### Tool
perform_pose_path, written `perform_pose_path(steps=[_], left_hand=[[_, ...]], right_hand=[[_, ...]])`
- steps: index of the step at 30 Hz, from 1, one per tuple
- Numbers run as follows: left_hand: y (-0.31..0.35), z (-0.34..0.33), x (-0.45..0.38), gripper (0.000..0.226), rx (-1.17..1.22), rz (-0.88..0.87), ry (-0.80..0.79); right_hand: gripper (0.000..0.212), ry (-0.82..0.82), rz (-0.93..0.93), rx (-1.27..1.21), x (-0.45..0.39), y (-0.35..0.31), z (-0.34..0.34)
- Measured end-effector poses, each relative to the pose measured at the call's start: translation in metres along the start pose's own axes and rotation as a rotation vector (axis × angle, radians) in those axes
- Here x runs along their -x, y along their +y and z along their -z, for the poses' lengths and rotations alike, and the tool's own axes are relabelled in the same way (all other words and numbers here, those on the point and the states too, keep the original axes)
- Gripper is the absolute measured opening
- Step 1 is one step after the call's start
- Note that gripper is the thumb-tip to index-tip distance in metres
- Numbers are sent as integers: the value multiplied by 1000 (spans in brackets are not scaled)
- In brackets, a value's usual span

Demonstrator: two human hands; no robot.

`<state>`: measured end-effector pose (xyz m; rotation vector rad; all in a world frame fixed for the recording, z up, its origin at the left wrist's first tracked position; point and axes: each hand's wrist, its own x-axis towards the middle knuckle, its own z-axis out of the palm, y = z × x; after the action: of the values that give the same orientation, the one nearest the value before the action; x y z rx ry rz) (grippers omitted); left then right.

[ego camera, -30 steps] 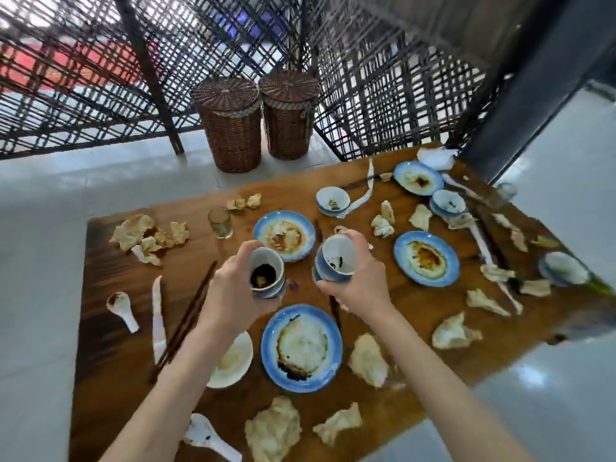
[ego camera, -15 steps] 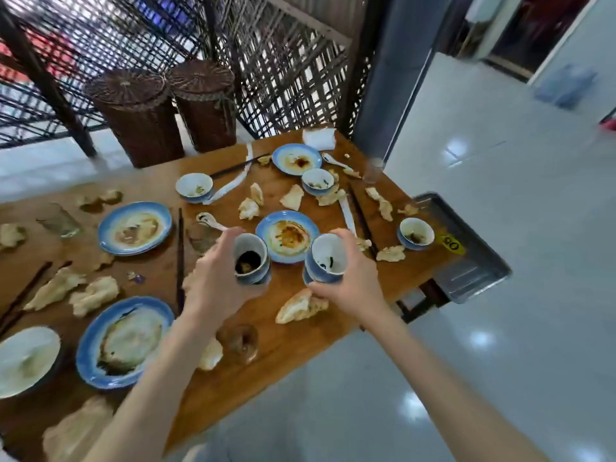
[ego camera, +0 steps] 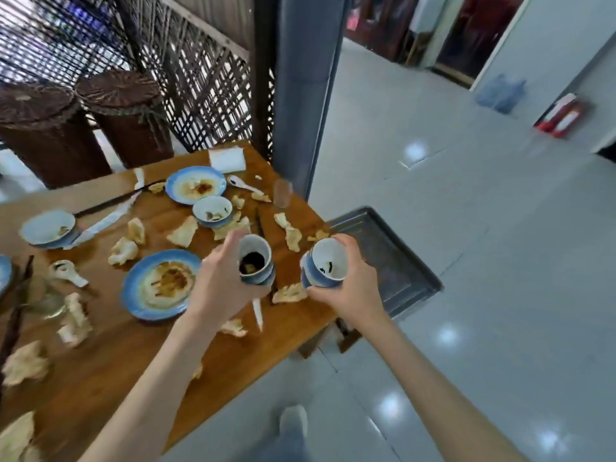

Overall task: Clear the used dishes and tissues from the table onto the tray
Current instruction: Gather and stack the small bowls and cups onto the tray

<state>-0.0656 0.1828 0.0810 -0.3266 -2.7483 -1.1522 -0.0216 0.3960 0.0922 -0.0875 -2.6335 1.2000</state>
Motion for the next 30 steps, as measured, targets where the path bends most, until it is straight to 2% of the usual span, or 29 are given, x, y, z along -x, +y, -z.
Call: perform_pose_path(steps=[9, 16, 21, 30], left_hand=[[62, -89, -119, 78, 13, -40, -5], [89, -154, -192, 75, 31, -12, -48], [107, -214, -235, 76, 15, 57, -46], [112, -352, -304, 80, -9, 375, 72]], right_hand=[[75, -8, -68, 5, -112, 87, 76], [79, -65, -75, 19, -195, 159, 105], [82, -121, -46, 30, -252, 215, 118], [76, -366, 28, 6, -355, 337, 105]])
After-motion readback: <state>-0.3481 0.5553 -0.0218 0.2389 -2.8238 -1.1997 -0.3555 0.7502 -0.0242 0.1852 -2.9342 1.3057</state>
